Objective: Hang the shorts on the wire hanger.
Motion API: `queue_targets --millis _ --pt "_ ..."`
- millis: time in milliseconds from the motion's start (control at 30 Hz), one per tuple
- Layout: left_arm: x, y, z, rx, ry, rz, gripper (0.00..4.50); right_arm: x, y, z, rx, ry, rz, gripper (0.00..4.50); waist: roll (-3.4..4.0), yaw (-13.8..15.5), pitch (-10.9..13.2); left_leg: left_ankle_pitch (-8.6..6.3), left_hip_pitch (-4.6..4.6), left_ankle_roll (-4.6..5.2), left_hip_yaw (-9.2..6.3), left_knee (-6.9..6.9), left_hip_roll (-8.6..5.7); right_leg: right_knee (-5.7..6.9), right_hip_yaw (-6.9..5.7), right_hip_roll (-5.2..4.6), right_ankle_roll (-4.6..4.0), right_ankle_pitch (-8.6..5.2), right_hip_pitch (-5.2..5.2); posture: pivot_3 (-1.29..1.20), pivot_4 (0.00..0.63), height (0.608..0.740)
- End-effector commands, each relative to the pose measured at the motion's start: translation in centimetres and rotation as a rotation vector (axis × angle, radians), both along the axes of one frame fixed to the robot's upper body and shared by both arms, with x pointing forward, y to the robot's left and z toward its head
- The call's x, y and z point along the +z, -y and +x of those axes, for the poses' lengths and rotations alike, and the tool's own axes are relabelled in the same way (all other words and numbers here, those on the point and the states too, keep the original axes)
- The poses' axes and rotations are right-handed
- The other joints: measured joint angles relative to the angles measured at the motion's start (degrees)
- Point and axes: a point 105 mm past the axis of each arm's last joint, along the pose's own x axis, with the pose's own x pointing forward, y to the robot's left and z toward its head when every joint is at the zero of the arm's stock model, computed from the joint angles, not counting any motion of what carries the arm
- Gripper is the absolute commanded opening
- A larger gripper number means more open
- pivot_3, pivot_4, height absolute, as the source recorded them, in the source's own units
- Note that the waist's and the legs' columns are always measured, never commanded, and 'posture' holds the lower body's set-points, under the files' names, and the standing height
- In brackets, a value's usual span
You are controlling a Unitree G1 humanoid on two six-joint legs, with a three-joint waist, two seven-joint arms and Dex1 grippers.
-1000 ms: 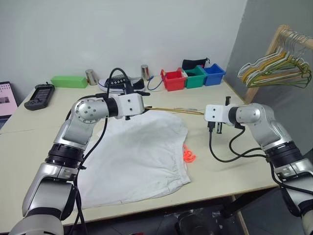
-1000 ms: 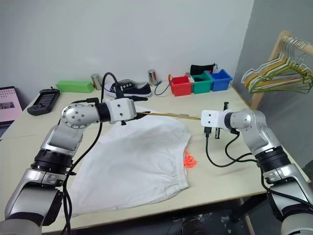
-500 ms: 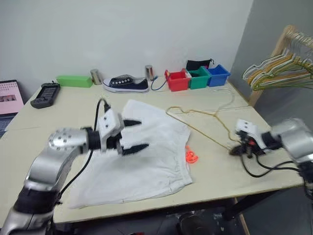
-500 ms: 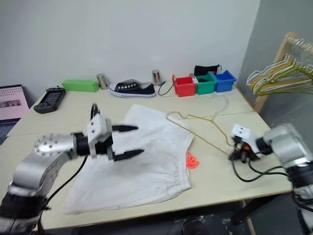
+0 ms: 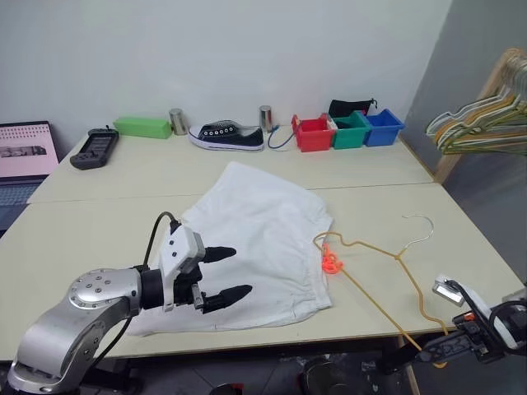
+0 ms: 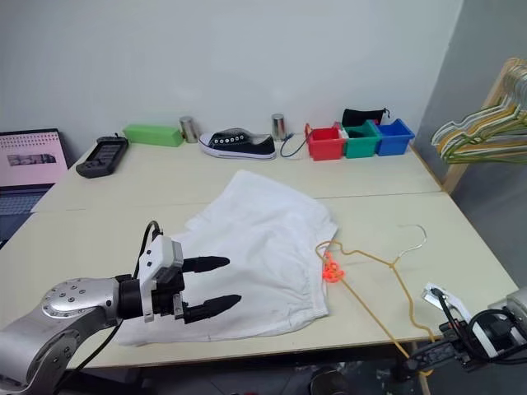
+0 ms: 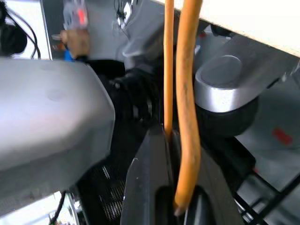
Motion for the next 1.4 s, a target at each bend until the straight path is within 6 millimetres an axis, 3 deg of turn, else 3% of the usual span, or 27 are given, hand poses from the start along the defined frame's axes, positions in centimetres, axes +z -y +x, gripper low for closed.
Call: queue_targets --millis 33,567,1000,1133,1400 --pt "0.8 0.1 -0.3 -0.014 0.027 0.014 4.49 0.9 0.2 1.0 -0.093 0.046 0.033 0.0 -0.02 0.2 0.05 0.0 -0.02 0.0 0.01 0.0 0.0 0.0 0.0 0.0 0.0 0.0 -0.02 -0.19 0.07 0.74" --pt "0.8 0.2 -0.1 -0.042 0.029 0.037 4.49 -0.7 1.4 -1.1 -0.169 -0.001 0.0 0.0 -0.04 1.21 0.22 -0.06 -0.37 -0.06 0.08 -0.07 0.02 -0.01 0.02 0.04 -0.05 -0.07 -0.42 -0.2 0.072 0.74" --pt "0.7 0.0 0.1 -0.042 0.027 0.053 4.49 1.1 -2.3 -0.1 -0.058 0.061 0.126 0.0 -0.42 1.12 1.24 -0.07 -0.39 -0.07 0.09 -0.07 0.04 -0.03 0.06 0.03 -0.05 -0.07 -0.45 -0.19 0.086 0.74" --pt "0.5 -0.1 0.0 -0.038 0.026 0.057 4.49 1.4 -2.3 0.0 -0.05 0.063 0.132 0.0 -0.37 1.7 1.37 -0.09 -0.45 -0.11 0.1 -0.13 0.03 -0.03 0.06 0.03 -0.09 -0.09 -0.52 -0.18 0.09 0.74" --pt "0.3 -0.4 -0.2 -0.023 0.024 0.06 4.49 0.0 -1.0 -1.1 -0.065 0.019 0.065 0.0 -0.33 3.16 1.74 -0.11 -0.47 -0.13 0.15 -0.15 0.04 -0.04 0.1 0.03 -0.12 -0.11 -0.57 -0.18 0.092 0.74"
